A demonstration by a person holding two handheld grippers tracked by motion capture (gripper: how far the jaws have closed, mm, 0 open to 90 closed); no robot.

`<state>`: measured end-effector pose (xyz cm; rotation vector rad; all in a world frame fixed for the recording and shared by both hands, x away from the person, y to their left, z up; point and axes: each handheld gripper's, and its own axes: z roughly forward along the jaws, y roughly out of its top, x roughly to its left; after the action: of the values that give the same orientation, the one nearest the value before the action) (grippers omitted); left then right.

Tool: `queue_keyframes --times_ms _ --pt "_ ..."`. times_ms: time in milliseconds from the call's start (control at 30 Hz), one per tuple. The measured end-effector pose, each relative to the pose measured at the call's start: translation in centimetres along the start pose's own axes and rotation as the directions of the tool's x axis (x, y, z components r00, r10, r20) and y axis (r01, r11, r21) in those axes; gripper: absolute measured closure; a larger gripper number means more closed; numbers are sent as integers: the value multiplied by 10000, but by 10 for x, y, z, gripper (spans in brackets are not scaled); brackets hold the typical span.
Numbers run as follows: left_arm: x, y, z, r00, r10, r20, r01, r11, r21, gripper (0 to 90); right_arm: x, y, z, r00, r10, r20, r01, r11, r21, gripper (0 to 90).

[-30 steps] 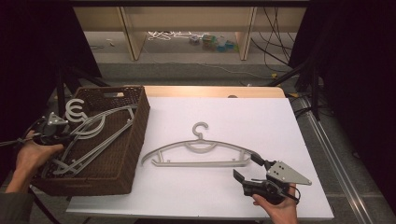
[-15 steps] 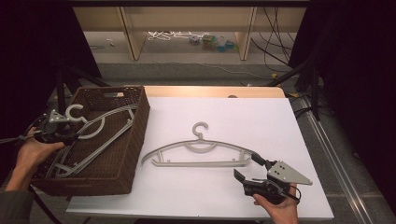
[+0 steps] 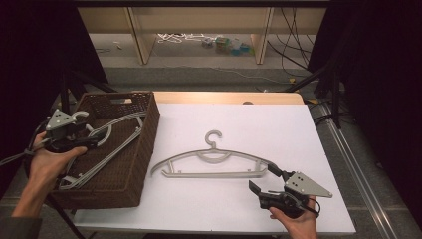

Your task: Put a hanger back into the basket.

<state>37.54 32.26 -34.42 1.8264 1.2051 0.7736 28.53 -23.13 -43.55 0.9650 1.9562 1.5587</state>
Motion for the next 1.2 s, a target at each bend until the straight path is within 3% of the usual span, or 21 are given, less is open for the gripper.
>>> queue_keyframes --times_ms 67,133,267,567,667,800,1000,1200 --pt "-14 6 -2 9995 -66 310 77 9993 -375 266 1 0 2 9999 124 -97 -126 9995 -292 179" --pt "-27 11 -2 9978 -80 655 122 9979 -637 252 0 0 0 10000 -8 -35 8 10000 35 179" --pt "-49 16 2 9927 -191 1192 319 9938 -1068 237 0 0 1 9999 77 -77 -79 9997 -240 179" --pt "-76 17 19 9804 -379 1933 660 9878 -1412 209 -1 1 -2 10000 77 36 -77 10000 -13 176" --pt "-85 18 23 9755 -376 2166 715 9860 -1507 196 0 0 0 9999 107 -69 -108 9998 -196 176" --pt "-101 19 29 9567 -502 2867 971 9837 -1516 165 -1 1 -2 10000 25 -3 -25 9999 -127 175" --pt "-124 17 43 9408 -225 3383 852 9815 -1715 159 -1 2 -1 10000 55 -70 -56 9998 -165 172" --pt "-142 12 52 9322 -62 3620 792 9791 -1872 158 -4 1 -3 10000 65 25 -64 9997 -228 169"
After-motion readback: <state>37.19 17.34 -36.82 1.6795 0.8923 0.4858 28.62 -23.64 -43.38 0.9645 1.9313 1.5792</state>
